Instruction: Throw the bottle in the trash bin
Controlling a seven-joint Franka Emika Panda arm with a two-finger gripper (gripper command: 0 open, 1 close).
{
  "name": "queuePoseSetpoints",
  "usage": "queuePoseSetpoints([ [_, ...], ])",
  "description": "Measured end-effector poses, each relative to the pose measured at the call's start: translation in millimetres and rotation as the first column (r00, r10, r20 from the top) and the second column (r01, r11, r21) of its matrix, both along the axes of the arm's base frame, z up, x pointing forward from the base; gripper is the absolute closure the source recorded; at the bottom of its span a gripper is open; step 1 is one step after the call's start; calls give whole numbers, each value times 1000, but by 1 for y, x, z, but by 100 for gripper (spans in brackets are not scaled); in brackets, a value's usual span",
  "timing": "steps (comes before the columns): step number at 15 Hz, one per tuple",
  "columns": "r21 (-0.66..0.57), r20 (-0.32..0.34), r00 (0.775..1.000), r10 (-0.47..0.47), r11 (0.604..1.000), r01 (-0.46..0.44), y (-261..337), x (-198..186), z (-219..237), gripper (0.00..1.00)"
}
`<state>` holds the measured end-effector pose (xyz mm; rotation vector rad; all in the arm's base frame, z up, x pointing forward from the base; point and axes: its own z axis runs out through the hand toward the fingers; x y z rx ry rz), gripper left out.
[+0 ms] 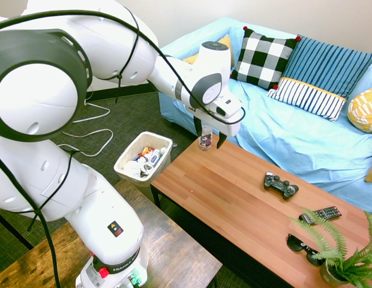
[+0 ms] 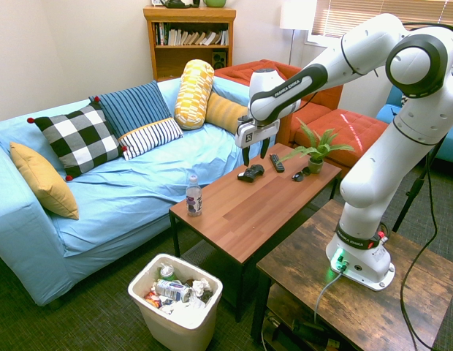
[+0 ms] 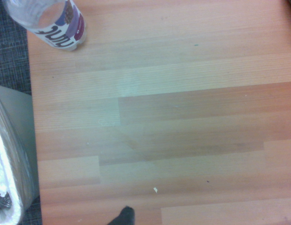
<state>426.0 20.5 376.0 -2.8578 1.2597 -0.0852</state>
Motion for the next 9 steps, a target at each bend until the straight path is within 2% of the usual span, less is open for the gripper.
queuePoseSetpoints([
  [5,13,23,1000,-11,1000,11,13,16,-8,0],
  [9,37,72,997,-19,999,16,68,49,-11,0],
])
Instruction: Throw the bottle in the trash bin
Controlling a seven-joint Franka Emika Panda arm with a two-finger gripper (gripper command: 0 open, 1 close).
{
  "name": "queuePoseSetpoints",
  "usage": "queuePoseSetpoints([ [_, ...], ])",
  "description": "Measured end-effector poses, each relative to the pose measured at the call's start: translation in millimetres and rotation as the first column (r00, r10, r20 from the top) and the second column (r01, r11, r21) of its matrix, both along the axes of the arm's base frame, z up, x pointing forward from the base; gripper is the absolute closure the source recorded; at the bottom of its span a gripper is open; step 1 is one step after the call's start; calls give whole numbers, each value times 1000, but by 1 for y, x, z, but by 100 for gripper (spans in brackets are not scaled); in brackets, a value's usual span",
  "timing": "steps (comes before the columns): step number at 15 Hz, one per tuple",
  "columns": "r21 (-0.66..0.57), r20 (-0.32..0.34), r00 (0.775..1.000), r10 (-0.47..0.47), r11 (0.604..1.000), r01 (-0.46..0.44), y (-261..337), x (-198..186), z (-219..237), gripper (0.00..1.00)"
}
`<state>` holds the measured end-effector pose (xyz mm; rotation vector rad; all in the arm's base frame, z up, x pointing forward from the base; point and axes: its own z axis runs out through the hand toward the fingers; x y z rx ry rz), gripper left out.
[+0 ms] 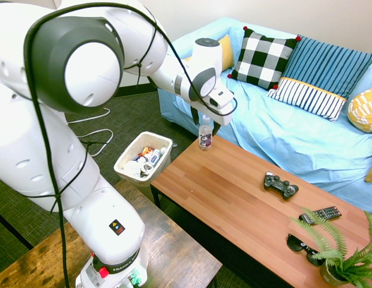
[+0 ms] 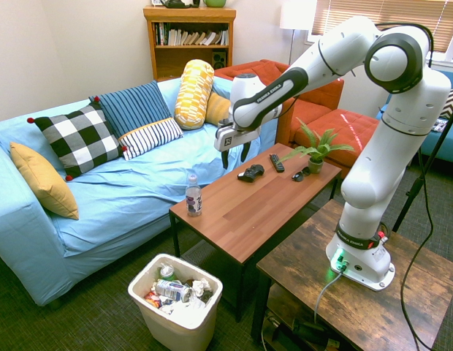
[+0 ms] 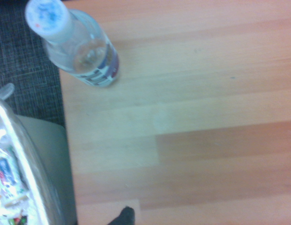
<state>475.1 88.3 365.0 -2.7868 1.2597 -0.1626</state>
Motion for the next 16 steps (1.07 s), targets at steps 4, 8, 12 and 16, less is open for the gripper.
queuePoseSetpoints([
  [4,-18,28,1000,-10,1000,11,46,42,-5,0],
  [8,-38,49,998,-34,999,36,86,82,-18,0],
  [12,-59,7,998,-61,996,62,97,114,-61,0],
  [16,-77,-18,997,-81,994,79,95,136,-94,0],
])
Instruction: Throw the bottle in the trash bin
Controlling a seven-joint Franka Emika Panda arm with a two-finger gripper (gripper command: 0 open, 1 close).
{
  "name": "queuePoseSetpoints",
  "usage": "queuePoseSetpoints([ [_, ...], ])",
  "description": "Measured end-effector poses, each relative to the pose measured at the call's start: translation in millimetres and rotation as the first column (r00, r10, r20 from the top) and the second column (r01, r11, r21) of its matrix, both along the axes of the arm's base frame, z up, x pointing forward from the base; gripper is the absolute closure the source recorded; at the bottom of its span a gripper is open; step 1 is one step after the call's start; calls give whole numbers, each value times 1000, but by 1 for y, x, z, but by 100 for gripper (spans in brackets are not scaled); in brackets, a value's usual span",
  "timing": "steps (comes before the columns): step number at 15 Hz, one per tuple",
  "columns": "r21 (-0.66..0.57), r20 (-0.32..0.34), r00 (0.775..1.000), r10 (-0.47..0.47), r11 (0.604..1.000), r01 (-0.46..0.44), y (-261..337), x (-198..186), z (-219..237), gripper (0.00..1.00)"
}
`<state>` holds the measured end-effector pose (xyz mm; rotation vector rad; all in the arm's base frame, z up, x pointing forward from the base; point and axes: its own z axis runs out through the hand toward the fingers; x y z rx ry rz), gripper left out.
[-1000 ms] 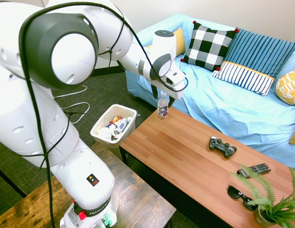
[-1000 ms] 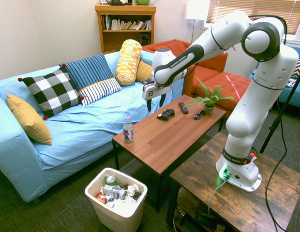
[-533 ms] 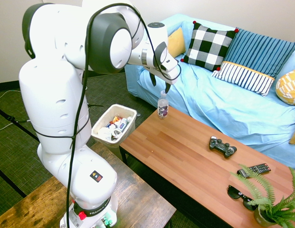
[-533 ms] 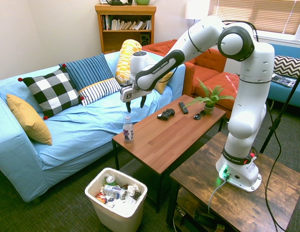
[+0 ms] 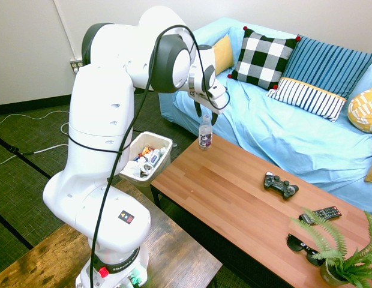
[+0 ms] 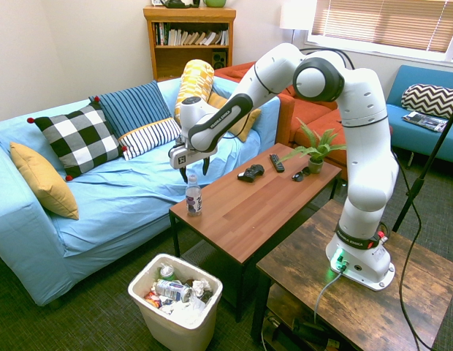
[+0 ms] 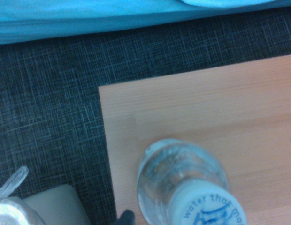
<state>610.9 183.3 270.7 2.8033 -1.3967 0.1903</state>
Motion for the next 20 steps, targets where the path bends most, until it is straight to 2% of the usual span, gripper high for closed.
queuePoseSetpoints([
  [2,-2,-14,1000,-9,1000,9,-1,5,-7,0],
  [3,-2,-20,1000,-10,1000,10,0,6,-9,100],
  [15,7,-49,998,-25,1000,26,2,11,-10,100],
  [20,13,-86,995,-45,999,46,-4,20,-13,100],
])
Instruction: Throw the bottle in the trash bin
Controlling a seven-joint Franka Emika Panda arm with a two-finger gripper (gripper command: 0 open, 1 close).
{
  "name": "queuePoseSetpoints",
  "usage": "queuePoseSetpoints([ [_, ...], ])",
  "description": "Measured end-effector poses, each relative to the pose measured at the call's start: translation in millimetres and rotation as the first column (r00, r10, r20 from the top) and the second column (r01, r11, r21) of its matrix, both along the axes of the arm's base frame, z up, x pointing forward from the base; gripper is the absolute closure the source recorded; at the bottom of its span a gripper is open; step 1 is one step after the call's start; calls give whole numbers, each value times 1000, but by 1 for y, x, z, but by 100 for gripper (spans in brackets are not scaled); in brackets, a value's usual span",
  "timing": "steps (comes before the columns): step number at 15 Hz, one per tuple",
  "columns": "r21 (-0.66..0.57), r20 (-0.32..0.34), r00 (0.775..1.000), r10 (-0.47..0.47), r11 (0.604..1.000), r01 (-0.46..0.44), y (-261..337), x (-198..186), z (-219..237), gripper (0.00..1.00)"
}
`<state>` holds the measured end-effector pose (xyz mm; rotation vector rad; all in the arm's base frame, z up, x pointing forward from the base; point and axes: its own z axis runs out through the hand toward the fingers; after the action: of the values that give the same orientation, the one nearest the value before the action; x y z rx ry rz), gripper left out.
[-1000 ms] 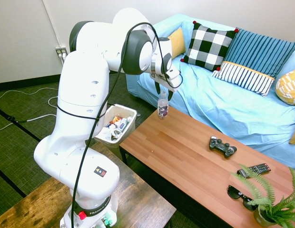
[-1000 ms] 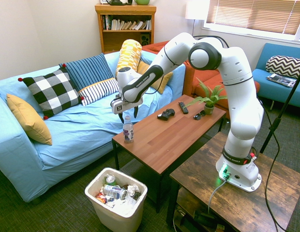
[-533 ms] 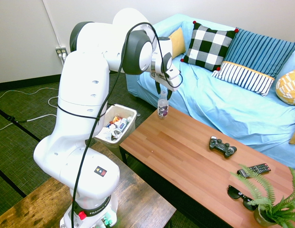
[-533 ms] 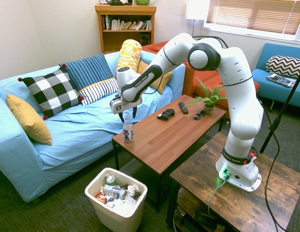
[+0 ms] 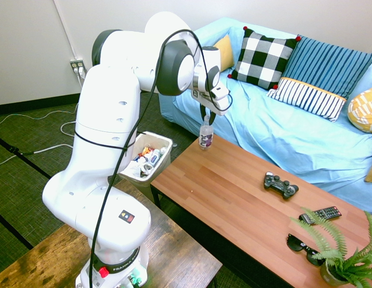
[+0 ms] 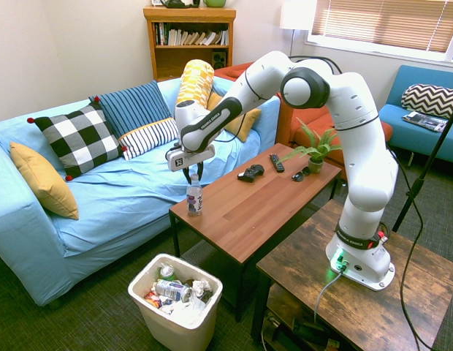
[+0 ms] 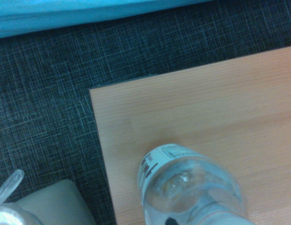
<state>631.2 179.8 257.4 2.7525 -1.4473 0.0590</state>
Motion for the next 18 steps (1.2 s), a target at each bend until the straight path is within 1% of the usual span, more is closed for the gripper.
queuePoseSetpoints([
  [3,11,4,1000,8,1000,-8,1,4,5,100],
  [4,21,12,1000,18,1000,-18,4,4,12,100],
  [6,44,44,998,50,998,-52,22,-5,39,100],
  [8,60,68,992,108,992,-112,55,-31,66,100],
  [10,64,74,981,178,981,-182,100,-64,78,100],
  [13,16,77,961,266,963,-268,177,-123,60,100],
  [15,-27,59,944,326,945,-325,222,-166,34,100],
  [17,-74,35,927,374,926,-370,247,-197,-3,100],
  [18,-98,18,919,393,916,-390,251,-204,-22,0],
])
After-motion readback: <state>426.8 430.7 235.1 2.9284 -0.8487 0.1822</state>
